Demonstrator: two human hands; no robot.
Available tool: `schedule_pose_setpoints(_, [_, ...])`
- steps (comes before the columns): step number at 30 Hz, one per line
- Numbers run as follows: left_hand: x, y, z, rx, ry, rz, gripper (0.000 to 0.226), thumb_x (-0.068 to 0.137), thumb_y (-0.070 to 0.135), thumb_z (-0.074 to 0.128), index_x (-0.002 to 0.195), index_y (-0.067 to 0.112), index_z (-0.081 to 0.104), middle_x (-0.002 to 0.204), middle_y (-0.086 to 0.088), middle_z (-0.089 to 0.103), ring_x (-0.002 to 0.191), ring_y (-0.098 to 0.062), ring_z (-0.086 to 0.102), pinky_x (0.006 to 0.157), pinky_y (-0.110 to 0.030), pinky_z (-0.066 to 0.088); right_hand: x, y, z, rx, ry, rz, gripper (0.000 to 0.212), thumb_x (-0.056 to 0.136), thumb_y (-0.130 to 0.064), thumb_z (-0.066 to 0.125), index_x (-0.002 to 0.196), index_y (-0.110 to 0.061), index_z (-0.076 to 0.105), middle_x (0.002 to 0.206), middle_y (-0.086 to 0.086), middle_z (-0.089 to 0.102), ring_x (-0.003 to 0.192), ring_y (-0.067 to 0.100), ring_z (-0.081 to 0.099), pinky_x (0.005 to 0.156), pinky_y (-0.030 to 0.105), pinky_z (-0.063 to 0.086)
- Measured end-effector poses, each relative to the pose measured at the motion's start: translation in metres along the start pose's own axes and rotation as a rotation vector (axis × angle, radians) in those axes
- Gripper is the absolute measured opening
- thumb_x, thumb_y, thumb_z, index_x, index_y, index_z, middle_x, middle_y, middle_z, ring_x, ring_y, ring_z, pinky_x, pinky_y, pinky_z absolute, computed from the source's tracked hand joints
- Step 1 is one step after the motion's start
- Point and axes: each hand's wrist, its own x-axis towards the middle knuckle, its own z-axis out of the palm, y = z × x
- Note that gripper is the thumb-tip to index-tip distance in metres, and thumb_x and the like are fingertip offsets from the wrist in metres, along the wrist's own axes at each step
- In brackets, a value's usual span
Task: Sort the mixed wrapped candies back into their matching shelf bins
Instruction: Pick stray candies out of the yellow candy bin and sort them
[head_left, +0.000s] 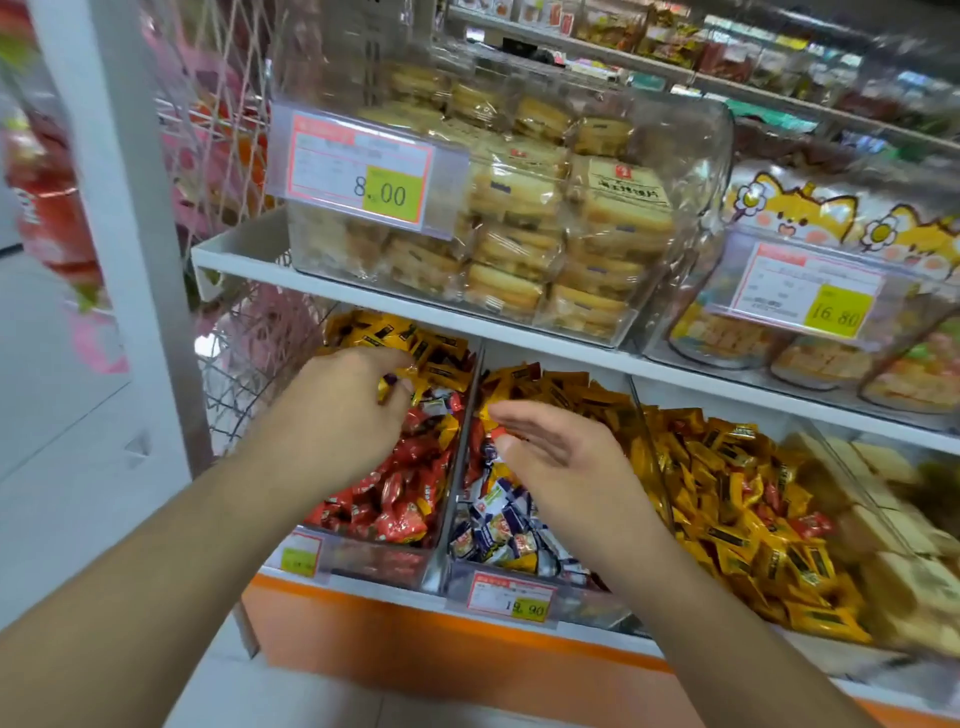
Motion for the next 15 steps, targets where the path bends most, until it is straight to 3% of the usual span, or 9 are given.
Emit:
schedule_pose_setpoints(2, [-0.002, 0.011, 0.006, -0.001, -0.005, 0.085, 0.039, 0.103, 0.037, 0.053, 0.141, 0.03, 0.06, 0.138, 0.004, 0.065, 0.118, -0.021, 0.064, 0.096, -0.028, 0.046, -0.011, 0.01, -0.019, -0.047, 0.043, 0.029, 0.026, 0.102, -0.033, 0.063, 0.125, -0.044, 0.068, 0.131, -0.025, 0.064, 0.124, -0.004, 0.058, 0.111, 0.034, 0.048])
schedule_pose_setpoints(4, [-0.005, 0.024, 0.017, -0.011, -0.037, 0.188, 0.041, 0.102, 0.039, 0.053, 0.143, 0.031, 0.058, 0.145, 0.011, 0.058, 0.133, -0.014, 0.054, 0.108, -0.026, 0.039, -0.023, 0.022, -0.039, -0.116, 0.088, 0.04, 0.024, 0.102, -0.031, 0.064, 0.122, -0.043, 0.068, 0.126, -0.026, 0.066, 0.119, -0.004, 0.059, 0.106, 0.032, 0.051])
schedule_pose_setpoints(9, [-0.021, 0.063, 0.051, -0.055, -0.215, 0.385, 0.052, 0.102, 0.05, 0.048, 0.152, 0.044, 0.04, 0.156, 0.029, 0.034, 0.144, 0.005, 0.033, 0.115, -0.013, 0.023, -0.042, 0.048, -0.097, -0.26, 0.2, 0.08, 0.024, 0.102, -0.023, 0.064, 0.117, -0.041, 0.067, 0.118, -0.025, 0.066, 0.113, -0.004, 0.059, 0.095, 0.022, 0.052])
schedule_pose_setpoints(12, [-0.031, 0.088, 0.072, -0.066, -0.333, 0.439, 0.057, 0.103, 0.055, 0.042, 0.156, 0.052, 0.024, 0.16, 0.038, 0.012, 0.147, 0.01, 0.02, 0.116, -0.013, 0.018, -0.051, 0.068, -0.138, -0.389, 0.255, 0.178, 0.027, 0.101, -0.019, 0.063, 0.12, -0.038, 0.064, 0.119, -0.019, 0.065, 0.109, 0.001, 0.062, 0.088, 0.029, 0.056])
schedule_pose_setpoints(15, [-0.037, 0.109, 0.088, -0.084, -0.408, 0.469, 0.06, 0.102, 0.057, 0.039, 0.156, 0.058, 0.012, 0.158, 0.045, -0.006, 0.148, 0.013, 0.011, 0.117, -0.013, 0.017, -0.06, 0.096, -0.17, -0.522, 0.269, 0.294, 0.028, 0.1, -0.023, 0.064, 0.126, -0.034, 0.062, 0.126, -0.011, 0.066, 0.118, 0.012, 0.063, 0.082, 0.023, 0.049])
